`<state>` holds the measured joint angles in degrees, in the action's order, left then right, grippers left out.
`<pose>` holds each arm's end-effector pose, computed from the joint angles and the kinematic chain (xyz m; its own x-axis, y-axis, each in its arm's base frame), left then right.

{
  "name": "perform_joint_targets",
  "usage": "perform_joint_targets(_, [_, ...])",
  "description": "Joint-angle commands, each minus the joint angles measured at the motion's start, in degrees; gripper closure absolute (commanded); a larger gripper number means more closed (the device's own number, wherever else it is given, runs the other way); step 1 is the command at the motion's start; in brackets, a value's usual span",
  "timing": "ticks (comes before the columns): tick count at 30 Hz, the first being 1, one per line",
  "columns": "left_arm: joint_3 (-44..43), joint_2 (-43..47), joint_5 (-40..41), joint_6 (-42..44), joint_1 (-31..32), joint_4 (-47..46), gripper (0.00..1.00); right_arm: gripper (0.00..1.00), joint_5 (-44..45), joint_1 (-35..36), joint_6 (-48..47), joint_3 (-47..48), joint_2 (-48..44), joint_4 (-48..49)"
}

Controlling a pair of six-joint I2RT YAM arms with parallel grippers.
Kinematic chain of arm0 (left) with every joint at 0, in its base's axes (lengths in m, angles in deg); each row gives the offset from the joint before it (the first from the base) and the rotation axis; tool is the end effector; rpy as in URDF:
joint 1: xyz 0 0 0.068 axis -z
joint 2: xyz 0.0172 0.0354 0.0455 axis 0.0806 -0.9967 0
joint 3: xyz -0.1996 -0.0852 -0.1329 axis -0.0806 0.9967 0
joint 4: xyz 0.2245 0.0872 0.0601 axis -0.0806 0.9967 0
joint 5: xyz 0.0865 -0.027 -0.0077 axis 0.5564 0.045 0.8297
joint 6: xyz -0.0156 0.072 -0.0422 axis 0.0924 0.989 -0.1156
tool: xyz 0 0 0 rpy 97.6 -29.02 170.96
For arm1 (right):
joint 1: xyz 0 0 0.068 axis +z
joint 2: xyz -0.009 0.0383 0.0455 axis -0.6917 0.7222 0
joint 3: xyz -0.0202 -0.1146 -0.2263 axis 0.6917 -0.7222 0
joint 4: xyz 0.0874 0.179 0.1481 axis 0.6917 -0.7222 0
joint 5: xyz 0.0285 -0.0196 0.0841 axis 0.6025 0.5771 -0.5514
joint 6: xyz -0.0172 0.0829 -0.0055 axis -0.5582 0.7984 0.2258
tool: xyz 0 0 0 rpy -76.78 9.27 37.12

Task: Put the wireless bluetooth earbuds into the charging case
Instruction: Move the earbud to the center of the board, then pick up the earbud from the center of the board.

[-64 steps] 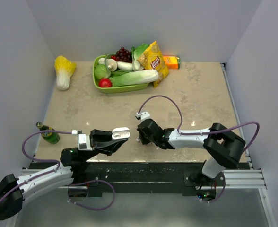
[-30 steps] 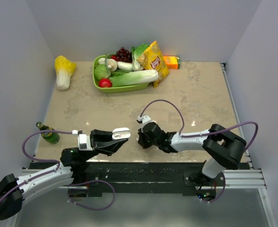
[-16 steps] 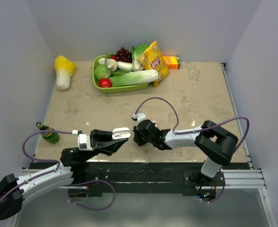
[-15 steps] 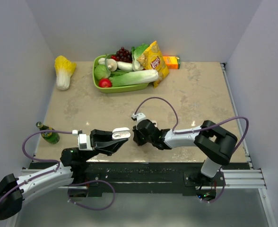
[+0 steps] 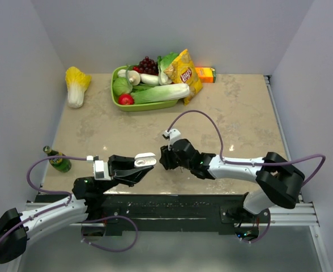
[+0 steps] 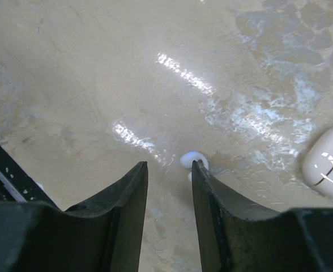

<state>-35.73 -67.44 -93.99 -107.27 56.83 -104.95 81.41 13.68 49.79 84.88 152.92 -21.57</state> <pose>0.0812 -0.1382 0.2748 0.0369 -0.6198 -0.7839 0.9704 0.2097 -0.1201 0.1863 0.2747 0.1590 -0.5944 -0.1564 -0.7888 -0.5851 0.7571 0.2908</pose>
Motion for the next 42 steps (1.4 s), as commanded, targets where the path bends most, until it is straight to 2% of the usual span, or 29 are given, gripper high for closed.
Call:
perform_joint_targets(1, [4.7, -0.2, 0.6, 1.6, 0.3, -3.1, 1.0, 0.6, 3.7, -1.8, -1.9, 0.5, 0.3, -1.9])
perform_joint_targets(9, [4.4, 0.0, 0.6, 1.8, 0.3, -2.3, 1.0, 0.65, 4.7, -2.7, -3.7, 3.0, 5.8, -3.5])
perform_joint_targets(29, [4.7, -0.1, 0.7, 1.8, 0.3, -2.7, 1.0, 0.64, 4.2, -2.9, -3.7, 3.6, 6.7, -1.9])
perform_joint_targets(42, [4.9, -0.4, 0.7, 1.7, 0.4, -3.2, 1.0, 0.63, 0.7, -2.9, -3.8, 3.2, 9.6, -0.6])
